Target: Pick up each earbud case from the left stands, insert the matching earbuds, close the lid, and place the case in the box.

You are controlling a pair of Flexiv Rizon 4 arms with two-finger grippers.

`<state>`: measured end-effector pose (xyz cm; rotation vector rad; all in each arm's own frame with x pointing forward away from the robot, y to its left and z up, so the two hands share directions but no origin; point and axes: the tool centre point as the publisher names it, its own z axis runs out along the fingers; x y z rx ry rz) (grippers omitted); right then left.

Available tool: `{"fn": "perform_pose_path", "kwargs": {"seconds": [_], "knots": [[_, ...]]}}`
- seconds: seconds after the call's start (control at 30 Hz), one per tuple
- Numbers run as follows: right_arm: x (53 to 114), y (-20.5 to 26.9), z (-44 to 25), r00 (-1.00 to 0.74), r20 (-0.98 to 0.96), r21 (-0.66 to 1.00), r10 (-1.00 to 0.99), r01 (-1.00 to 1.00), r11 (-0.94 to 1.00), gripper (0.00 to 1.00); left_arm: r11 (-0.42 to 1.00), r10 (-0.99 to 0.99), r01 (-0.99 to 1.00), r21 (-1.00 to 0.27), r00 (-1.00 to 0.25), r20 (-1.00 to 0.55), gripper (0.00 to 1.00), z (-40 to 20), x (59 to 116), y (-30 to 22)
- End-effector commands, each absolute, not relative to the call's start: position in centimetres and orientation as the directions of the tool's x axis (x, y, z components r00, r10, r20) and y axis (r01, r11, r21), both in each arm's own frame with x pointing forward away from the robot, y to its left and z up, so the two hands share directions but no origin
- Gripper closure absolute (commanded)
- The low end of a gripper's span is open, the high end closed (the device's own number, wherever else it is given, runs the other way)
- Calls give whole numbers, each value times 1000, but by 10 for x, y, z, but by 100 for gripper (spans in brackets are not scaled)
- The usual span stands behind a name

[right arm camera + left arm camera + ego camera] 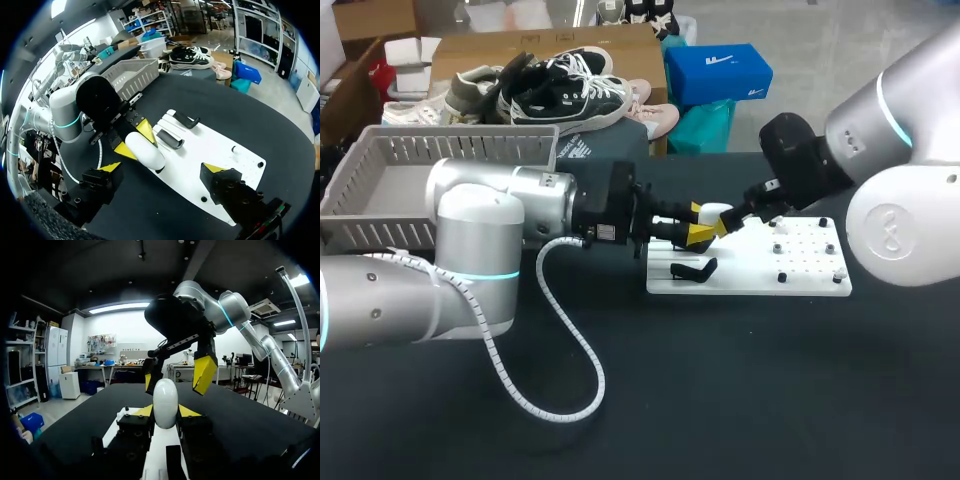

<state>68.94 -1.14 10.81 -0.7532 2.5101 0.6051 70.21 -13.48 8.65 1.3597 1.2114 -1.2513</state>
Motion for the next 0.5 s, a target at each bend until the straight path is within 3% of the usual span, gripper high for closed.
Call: {"fn": "perform_pose_path", "kwargs": {"seconds": [0.03,0.5], "knots": [[694,-12,107,-757,-521,272,-395,-586,763,0,-113,83,994,0,9,-997,100,86,702,-135],[701,-16,106,-769,-516,271,-378,-565,779,0,-113,83,994,0,9,-997,100,86,702,-135]]}}
